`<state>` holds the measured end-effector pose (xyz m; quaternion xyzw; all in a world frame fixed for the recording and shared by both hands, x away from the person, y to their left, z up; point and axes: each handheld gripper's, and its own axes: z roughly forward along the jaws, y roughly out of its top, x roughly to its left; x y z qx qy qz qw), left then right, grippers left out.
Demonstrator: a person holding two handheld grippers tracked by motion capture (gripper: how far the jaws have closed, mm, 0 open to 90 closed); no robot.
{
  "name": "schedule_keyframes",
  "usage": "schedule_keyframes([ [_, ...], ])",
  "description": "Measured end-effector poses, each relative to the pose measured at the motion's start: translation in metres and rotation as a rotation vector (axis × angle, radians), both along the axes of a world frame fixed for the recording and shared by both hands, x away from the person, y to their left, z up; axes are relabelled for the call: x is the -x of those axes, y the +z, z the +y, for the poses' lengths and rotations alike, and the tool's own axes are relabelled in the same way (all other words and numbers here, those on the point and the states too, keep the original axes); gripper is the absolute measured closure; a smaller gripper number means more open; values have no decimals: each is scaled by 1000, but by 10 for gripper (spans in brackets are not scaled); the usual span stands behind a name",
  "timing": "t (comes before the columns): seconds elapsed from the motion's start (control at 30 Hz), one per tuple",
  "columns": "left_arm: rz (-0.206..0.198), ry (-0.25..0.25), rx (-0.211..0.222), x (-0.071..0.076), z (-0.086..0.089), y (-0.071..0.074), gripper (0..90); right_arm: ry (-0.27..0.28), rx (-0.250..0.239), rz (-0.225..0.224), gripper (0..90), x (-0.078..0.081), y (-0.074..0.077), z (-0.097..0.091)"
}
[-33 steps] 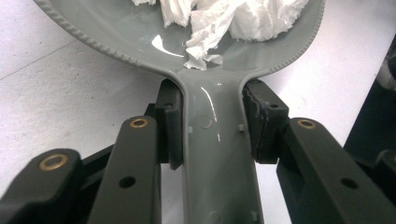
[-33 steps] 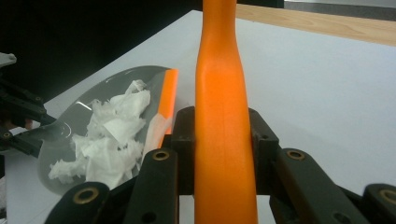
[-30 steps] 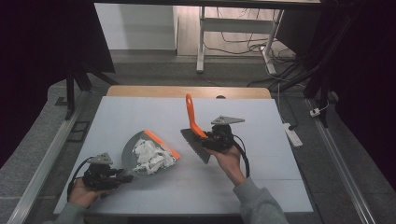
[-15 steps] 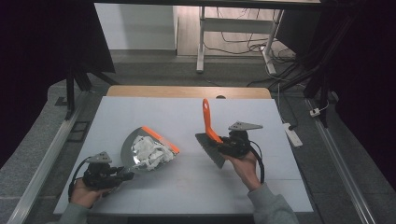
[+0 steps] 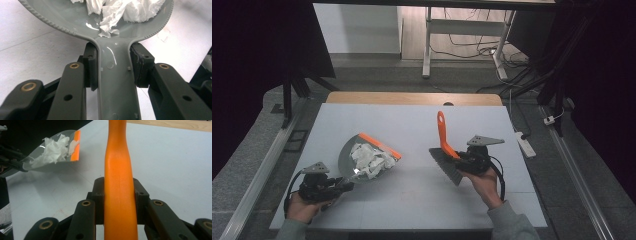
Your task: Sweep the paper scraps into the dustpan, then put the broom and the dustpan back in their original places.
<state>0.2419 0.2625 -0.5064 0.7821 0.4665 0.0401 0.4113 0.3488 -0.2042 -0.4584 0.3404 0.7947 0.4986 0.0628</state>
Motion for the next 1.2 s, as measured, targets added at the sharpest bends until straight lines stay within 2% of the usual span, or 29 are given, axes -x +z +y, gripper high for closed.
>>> schedule_keyframes([
  [0.3,-1,75,9,0,-1,1,621,-14,4,30,702,6,-1,-22],
  [0.5,-2,99,6,-1,-3,2,621,-18,6,42,701,10,-3,-32],
  [0.77,-5,131,8,0,-2,1,621,-11,17,62,701,16,-7,-38],
  [1.1,9,198,13,0,-2,-1,621,-8,35,98,701,21,-12,-39],
  [1.2,12,223,0,1,-5,-2,621,-5,38,111,701,21,-12,-38],
])
